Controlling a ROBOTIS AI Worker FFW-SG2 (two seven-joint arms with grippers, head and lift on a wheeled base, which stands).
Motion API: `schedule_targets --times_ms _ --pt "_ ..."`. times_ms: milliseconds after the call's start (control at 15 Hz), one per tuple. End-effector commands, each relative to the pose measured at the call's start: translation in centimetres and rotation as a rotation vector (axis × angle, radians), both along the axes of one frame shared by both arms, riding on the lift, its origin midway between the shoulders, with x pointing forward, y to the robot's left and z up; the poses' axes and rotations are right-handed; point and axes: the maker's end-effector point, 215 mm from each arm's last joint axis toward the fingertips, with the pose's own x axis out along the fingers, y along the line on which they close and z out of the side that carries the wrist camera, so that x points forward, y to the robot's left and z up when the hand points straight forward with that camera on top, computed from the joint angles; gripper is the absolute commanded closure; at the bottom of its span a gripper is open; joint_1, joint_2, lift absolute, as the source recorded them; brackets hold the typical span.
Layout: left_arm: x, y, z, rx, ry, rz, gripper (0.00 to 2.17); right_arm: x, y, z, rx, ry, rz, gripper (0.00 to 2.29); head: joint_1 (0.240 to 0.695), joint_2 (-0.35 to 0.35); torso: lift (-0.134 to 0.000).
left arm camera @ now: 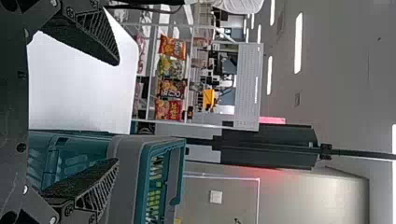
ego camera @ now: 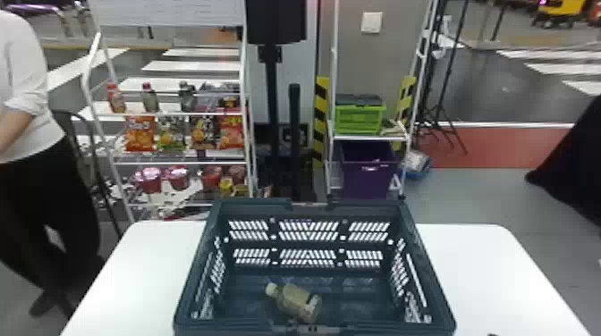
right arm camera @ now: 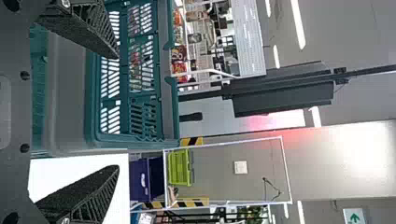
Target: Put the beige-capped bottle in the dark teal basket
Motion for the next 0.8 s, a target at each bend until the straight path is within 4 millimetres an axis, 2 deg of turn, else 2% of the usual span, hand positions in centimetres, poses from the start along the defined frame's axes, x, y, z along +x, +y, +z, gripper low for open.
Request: schedule_targets --times_ms 0,267,400,733 --pt "-0.1 -0.1 0.2 0.004 -0.002 -0.001 0.15 -1.7 -0.7 -1.2 -0.003 0.015 -0.009 0.04 0.499 0.000 0.000" --pt "-0.3 0.0 0.7 -0.003 -0.019 0.013 0.15 -3.9 -2.2 -1.9 -0.018 -0.003 -0.029 0.04 0.499 0.000 0.000" --pt "-0.8 0.1 1.6 -0.012 -0.046 0.021 0.15 -5.0 -3.0 -1.5 -0.027 -0.032 -0.037 0.04 0.499 0.000 0.000" --pt "-1.1 0.1 2.0 -0.017 -0.045 0.021 0.15 -5.9 -2.9 -2.1 -0.017 -0.033 -0.034 0.04 0.499 0.000 0.000"
